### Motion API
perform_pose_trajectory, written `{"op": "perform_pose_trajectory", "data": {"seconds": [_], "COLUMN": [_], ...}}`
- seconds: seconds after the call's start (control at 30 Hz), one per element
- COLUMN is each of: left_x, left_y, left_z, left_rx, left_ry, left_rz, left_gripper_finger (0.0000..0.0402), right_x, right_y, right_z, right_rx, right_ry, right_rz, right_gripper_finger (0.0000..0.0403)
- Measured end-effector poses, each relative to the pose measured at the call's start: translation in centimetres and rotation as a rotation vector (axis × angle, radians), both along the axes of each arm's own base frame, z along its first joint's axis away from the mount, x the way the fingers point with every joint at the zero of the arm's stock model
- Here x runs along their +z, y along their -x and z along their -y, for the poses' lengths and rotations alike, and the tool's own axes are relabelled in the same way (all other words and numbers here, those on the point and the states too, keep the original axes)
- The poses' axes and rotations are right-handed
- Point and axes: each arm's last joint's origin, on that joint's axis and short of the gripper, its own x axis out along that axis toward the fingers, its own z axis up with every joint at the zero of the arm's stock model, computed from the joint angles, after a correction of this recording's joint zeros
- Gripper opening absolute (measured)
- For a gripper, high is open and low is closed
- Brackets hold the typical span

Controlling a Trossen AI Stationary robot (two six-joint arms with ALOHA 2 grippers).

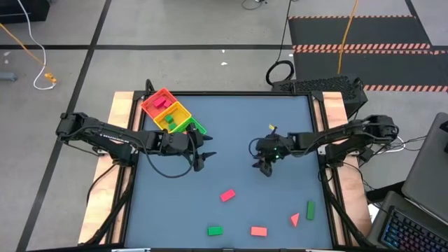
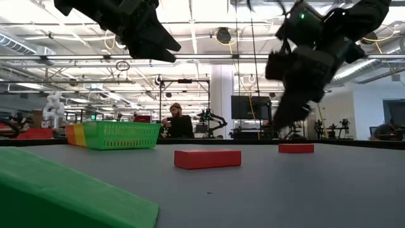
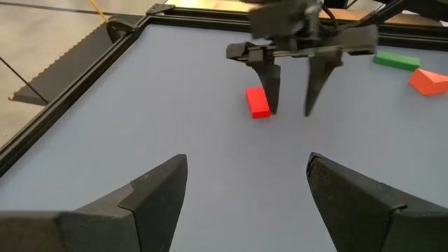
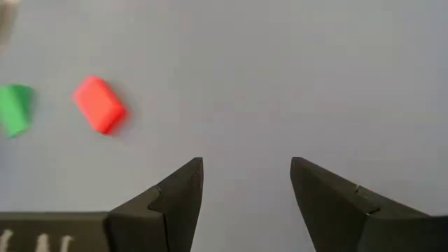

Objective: Sort & place blocks by color
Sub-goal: Put the red block into the orange basket

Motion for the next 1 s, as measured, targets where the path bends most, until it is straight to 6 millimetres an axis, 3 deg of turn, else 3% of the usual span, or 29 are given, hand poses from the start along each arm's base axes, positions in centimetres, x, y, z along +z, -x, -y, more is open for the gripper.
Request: {"op": "perform_pose_trajectory", "data": {"seconds": [0.17,0.37,1.0], "left_x": [0.0,-0.1,-0.2], "left_y": [0.0,0.1,0.1], "left_z": [0.0,0.0,0.0], "left_rx": [0.000,0.000,0.003], "left_ry": [0.000,-0.001,0.003], "left_rz": [-0.001,-0.013,-0.021], "left_gripper_finger": [0.0294,0.0294,0.0294], "right_x": [1.0,0.0,-2.2], "right_y": [-0.3,1.1,3.6], "right_z": [-0.2,0.3,2.9], "right_rx": [0.163,0.276,0.260], "right_ry": [0.192,0.453,0.442], "right_rz": [0.114,-0.063,-0.242], "right_gripper_finger": [0.0210,0.0210,0.0210]}}
